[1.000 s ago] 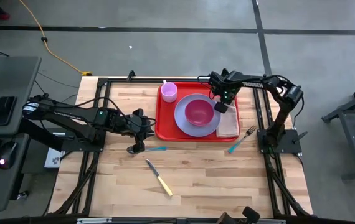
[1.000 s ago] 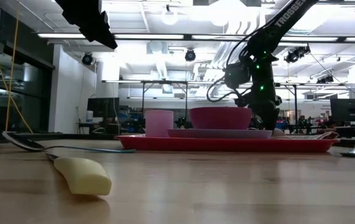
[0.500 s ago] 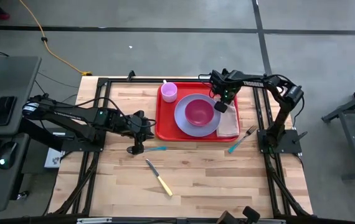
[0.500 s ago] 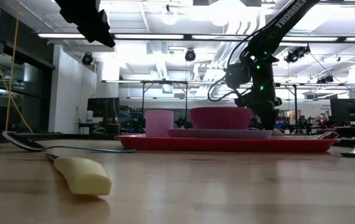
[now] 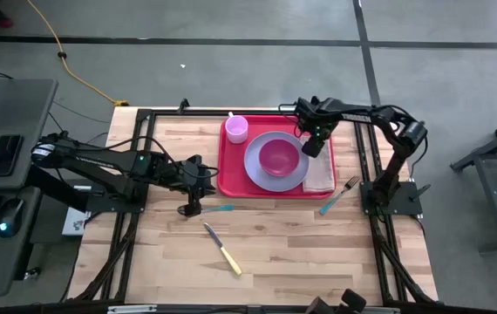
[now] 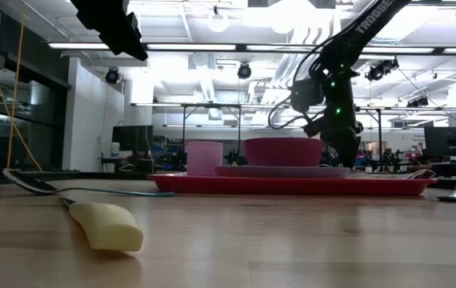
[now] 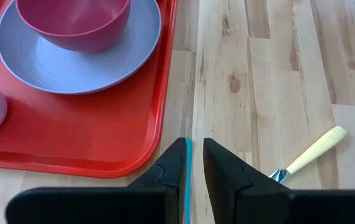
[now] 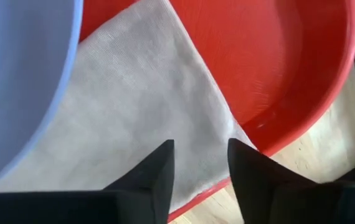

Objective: Set up tray
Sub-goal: Put the napkin on the red tray to the right of the purple plate

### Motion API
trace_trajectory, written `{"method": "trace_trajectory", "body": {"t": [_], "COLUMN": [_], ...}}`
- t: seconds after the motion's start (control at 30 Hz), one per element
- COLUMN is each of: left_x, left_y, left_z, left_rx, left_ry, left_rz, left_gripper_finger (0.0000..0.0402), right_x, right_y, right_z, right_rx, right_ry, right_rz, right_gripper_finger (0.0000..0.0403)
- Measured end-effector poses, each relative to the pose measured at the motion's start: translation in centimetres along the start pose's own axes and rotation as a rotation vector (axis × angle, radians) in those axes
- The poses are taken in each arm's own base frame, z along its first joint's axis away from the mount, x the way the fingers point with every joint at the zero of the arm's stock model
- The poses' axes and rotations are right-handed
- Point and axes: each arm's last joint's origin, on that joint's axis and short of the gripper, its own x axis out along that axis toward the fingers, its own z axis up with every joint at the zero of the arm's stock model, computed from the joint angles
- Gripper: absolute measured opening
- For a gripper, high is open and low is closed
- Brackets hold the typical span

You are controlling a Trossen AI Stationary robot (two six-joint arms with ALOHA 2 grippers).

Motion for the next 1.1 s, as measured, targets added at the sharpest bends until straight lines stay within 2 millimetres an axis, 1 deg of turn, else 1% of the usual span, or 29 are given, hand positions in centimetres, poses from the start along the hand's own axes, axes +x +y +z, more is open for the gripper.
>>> {"method": "trace_trajectory", "body": {"t": [0.2,0.33,0.4,0.6,0.67,0.87,1.1], "left_x": [0.0,0.0,0.0,0.0,0.0,0.0,0.0], "left_y": [0.0,0.0,0.0,0.0,0.0,0.0,0.0], "left_z": [0.0,0.0,0.0,0.0,0.0,0.0,0.0], "left_rx": [0.0,0.0,0.0,0.0,0.0,0.0,0.0], "left_ry": [-0.001,-0.001,-0.002,-0.003,-0.003,-0.002,0.0], "left_rz": [0.001,0.002,0.002,0.001,0.001,0.001,0.001], "left_gripper_finger": [0.0085,0.0085,0.0085,0.0085,0.0085,0.0085,0.0085], "right_x": [-0.9,-1.6,-2.0,-2.3,-2.4,-2.5,-2.6], "right_y": [-0.2,-0.3,-0.2,0.3,0.5,1.2,1.8], "right_z": [-0.3,-0.7,-1.0,-2.0,-2.0,-1.9,-1.4], "right_rx": [0.005,0.008,0.012,-0.001,-0.004,-0.03,-0.051], "right_ry": [-0.029,-0.036,-0.031,0.036,0.038,0.031,-0.018], "right_rz": [-0.001,0.003,0.038,0.21,0.24,0.238,0.211], "right_gripper_finger": [0.016,0.0171,0.0173,0.0166,0.016,0.0146,0.0144]}}
